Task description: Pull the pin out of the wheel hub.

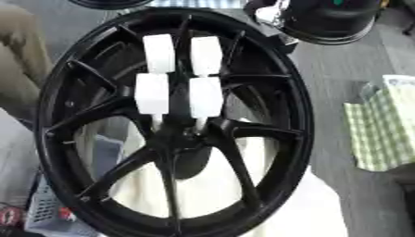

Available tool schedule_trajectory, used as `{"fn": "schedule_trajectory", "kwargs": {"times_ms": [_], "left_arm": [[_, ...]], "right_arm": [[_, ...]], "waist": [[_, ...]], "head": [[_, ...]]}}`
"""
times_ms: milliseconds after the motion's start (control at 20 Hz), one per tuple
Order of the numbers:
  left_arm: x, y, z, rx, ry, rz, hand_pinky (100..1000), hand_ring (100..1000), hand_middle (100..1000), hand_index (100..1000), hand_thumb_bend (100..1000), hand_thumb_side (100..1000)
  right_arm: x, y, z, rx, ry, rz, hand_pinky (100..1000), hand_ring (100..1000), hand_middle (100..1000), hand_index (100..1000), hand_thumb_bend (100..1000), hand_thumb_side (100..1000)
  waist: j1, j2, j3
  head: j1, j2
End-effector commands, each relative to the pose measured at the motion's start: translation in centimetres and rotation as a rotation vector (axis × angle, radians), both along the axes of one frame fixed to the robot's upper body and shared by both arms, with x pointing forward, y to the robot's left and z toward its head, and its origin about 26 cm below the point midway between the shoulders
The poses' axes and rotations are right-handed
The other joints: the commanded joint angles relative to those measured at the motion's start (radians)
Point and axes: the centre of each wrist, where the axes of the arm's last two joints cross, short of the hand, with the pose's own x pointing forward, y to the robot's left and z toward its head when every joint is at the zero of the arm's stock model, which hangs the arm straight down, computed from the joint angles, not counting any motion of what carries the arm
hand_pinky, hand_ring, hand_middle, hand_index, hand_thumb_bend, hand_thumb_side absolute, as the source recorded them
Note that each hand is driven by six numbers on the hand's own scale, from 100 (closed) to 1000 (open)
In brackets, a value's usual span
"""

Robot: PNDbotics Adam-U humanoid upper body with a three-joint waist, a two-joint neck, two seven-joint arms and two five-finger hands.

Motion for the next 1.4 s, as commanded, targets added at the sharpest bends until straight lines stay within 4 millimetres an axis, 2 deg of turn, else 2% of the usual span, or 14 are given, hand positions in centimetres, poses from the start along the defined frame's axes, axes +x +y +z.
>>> {"fn": "schedule_trajectory", "kwargs": {"times_ms": [50, 400, 450, 500, 550, 700, 900, 1050, 1400], "left_arm": [[-0.2, 0.2, 1.0, 0.033, -0.021, -0.004, 854, 880, 784, 820, 169, 910], [-0.2, 0.2, 1.0, 0.030, -0.021, -0.004, 854, 880, 783, 820, 169, 910], [-0.2, 0.2, 1.0, 0.028, -0.018, -0.004, 854, 881, 784, 820, 172, 912], [-0.2, 0.2, 0.9, 0.026, -0.015, -0.004, 854, 881, 784, 820, 172, 912], [-0.2, 0.2, 0.9, 0.025, -0.013, -0.004, 854, 881, 784, 820, 172, 913], [-0.3, 0.2, 0.8, 0.020, -0.008, -0.003, 853, 881, 784, 819, 173, 914], [-0.3, 0.2, 0.8, 0.019, -0.004, -0.002, 853, 880, 783, 818, 173, 915], [-0.3, 0.2, 0.7, 0.018, -0.002, -0.002, 853, 880, 783, 818, 174, 916], [-0.3, 0.2, 0.6, 0.012, 0.003, -0.002, 853, 880, 783, 818, 177, 916]], "right_arm": [[0.3, -0.1, 0.9, 0.000, 0.000, -0.009, 864, 894, 831, 864, 100, 457], [0.9, 0.2, 0.8, 0.020, 0.017, -0.004, 862, 896, 834, 868, 100, 436], [1.0, 0.5, 0.4, 0.014, 0.032, 0.010, 862, 923, 851, 890, 273, 169], [1.2, 0.8, 0.1, 0.007, 0.052, 0.022, 862, 923, 851, 890, 273, 169], [1.3, 0.9, 0.0, 0.007, 0.070, 0.031, 857, 915, 840, 885, 311, 110], [1.6, 0.9, -0.1, 0.030, 0.098, 0.037, 850, 910, 829, 883, 334, 100], [1.8, 1.0, -0.4, 0.060, 0.126, 0.039, 854, 916, 826, 891, 307, 100], [1.6, 1.0, -0.6, 0.063, 0.144, 0.046, 853, 920, 827, 898, 255, 126], [1.0, 1.2, -0.6, 0.107, 0.134, 0.057, 845, 911, 819, 898, 229, 154]], "waist": [[0.009, -0.020, 0.002], [0.008, -0.021, 0.003], [0.007, -0.021, 0.004], [0.005, -0.022, 0.004], [0.005, -0.022, 0.003], [0.005, -0.022, 0.003], [0.005, -0.021, 0.001], [0.003, -0.021, 0.000], [0.000, -0.024, -0.002]], "head": [[-0.002, 0.000], [-0.003, 0.002], [-0.006, 0.002], [-0.007, 0.002], [-0.007, 0.002], [-0.009, 0.002], [-0.008, 0.006], [-0.008, 0.010], [-0.010, 0.014]]}}
